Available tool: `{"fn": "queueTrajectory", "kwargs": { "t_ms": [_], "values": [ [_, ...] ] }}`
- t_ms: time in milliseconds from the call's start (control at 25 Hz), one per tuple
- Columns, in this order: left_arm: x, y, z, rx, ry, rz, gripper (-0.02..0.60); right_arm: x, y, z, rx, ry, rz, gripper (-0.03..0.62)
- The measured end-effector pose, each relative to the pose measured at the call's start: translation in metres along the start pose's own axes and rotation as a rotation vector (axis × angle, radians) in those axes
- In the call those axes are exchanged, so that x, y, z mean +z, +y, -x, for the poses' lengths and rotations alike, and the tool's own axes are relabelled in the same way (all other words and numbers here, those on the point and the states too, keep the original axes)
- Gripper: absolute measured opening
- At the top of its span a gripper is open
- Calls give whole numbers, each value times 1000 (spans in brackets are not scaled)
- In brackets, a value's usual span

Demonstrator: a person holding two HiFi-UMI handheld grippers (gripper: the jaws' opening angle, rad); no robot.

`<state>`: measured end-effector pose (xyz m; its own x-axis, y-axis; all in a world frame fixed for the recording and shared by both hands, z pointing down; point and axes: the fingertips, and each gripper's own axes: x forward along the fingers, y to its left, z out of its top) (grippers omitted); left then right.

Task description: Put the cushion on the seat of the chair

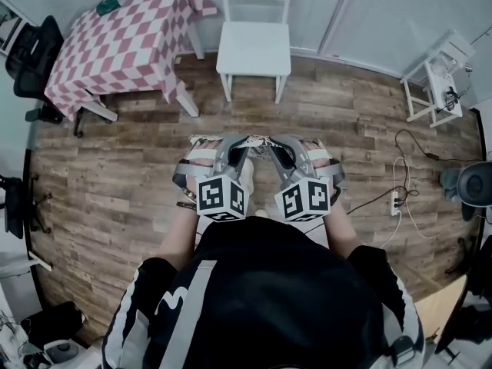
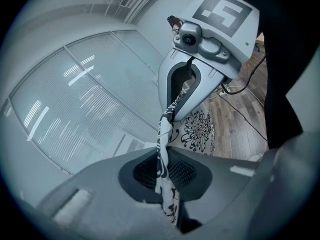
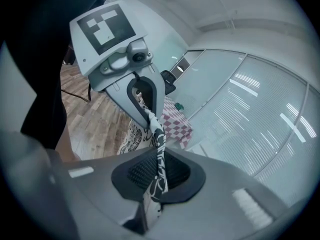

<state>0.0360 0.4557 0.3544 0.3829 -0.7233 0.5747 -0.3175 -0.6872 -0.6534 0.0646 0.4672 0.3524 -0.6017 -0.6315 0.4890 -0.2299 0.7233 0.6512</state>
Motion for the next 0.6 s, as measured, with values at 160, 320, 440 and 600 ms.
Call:
{"fn": "queueTrajectory", "kwargs": {
  "t_ms": [160, 320, 440, 600],
  "values": [
    [-3, 14, -14, -1, -8, -3, 15, -5, -13, -14, -6, 8, -9, 15],
    [-8, 27, -31, -9, -17, -6, 15, -11, -27, -32, -18, 6, -11, 15],
    [-13, 38, -45, -14, -20, -12, 15, -15, -39, -45, -26, 9, -19, 15],
    [-19, 53, -61, -25, -25, -17, 15, -19, -54, -63, -25, 23, -33, 15]
  ]
}}
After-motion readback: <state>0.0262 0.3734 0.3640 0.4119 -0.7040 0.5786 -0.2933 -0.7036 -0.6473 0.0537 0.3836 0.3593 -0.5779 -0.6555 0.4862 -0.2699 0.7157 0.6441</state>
